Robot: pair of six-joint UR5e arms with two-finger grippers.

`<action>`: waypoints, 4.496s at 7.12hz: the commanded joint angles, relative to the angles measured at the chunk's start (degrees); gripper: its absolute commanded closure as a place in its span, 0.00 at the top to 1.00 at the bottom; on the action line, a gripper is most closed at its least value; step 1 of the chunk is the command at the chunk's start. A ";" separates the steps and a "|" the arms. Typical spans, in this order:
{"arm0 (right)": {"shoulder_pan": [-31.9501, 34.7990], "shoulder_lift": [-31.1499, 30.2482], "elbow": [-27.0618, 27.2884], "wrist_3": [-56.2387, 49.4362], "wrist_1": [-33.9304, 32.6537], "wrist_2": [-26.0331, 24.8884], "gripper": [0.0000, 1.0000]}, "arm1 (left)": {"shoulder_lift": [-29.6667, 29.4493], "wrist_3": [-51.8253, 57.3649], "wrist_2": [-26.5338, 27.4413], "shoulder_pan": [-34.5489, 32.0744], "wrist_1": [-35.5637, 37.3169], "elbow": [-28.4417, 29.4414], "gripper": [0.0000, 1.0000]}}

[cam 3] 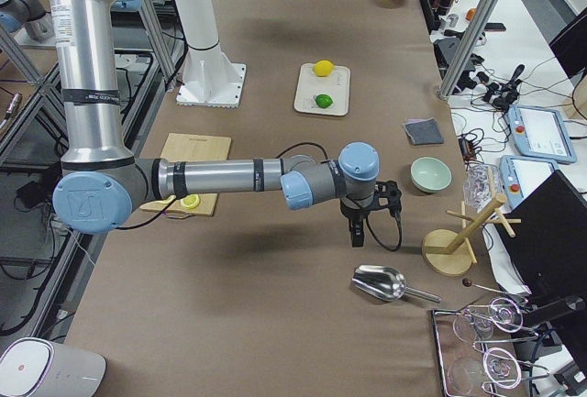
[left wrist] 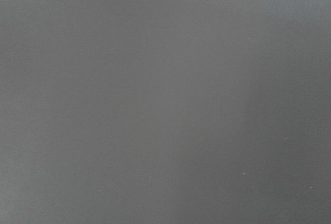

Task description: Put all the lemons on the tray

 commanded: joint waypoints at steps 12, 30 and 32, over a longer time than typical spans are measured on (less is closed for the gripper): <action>4.30 -0.70 0.10 -0.27 -6.32 0.08 0.99 | -8.88 5.29 -10.22 -8.35 3.72 11.72 0.98; 3.86 -0.52 0.10 0.26 -6.32 0.34 0.99 | -21.43 24.98 -11.02 -10.81 31.35 7.69 0.98; 3.86 -0.69 0.28 0.26 -6.32 0.43 0.99 | -20.78 25.32 -8.49 -12.21 31.23 8.40 0.98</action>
